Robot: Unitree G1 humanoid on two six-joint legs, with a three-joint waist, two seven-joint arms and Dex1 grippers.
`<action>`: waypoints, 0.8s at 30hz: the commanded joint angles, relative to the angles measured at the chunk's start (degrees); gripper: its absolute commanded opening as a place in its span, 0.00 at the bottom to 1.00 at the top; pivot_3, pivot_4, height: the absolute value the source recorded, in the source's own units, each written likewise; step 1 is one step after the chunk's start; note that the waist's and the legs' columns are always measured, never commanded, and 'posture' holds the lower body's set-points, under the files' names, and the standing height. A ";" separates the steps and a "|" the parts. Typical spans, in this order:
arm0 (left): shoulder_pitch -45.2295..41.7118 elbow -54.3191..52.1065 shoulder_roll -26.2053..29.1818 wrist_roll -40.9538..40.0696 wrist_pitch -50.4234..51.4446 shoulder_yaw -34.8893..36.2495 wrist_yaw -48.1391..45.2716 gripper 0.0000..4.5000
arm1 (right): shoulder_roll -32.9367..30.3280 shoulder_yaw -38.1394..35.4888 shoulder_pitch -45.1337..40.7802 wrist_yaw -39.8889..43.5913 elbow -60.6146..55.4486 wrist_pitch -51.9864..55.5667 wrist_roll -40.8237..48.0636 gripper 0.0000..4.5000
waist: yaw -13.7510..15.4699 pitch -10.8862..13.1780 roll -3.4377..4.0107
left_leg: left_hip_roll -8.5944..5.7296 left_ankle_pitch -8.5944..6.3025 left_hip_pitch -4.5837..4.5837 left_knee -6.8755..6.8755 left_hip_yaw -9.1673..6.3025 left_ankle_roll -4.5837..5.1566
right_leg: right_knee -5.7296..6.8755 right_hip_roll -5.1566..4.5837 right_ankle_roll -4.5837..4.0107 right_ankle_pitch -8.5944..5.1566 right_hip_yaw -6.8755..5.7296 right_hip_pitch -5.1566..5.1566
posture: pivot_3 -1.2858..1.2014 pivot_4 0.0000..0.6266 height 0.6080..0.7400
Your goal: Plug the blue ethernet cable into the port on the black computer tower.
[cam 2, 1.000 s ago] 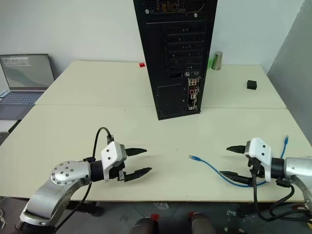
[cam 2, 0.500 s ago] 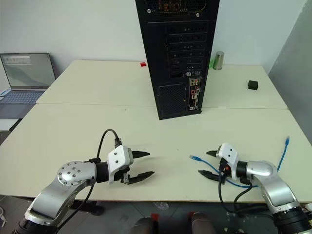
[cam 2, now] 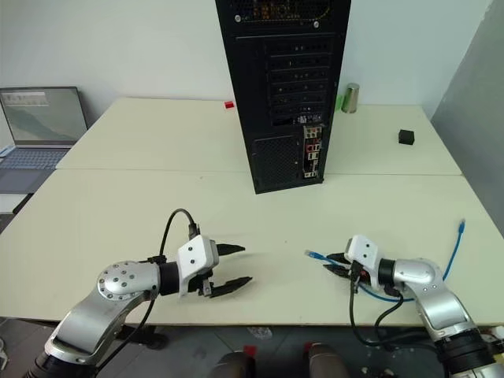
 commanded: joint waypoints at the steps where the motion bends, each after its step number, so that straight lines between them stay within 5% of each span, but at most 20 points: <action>1: -0.83 -0.51 -0.56 0.23 -0.93 -0.08 0.39 0.80 | -0.26 -0.04 -1.49 0.04 -0.69 -0.27 -1.05 0.01 | -0.03 0.00 0.00 | 0.00 0.00 0.00 0.00 0.00 0.00 | 0.00 0.00 0.00 0.00 0.00 0.00 | 0.52 0.24 1.00; 24: -11.98 12.32 -4.82 -0.77 -5.91 -6.63 -9.03 0.80 | 3.47 8.93 -14.30 6.76 -13.25 11.18 1.43 0.01 | -0.02 0.02 -0.01 | -0.04 0.00 -0.10 0.02 -0.20 0.00 | 0.01 -0.01 -0.02 0.01 -0.15 -0.03 | 0.52 0.24 1.00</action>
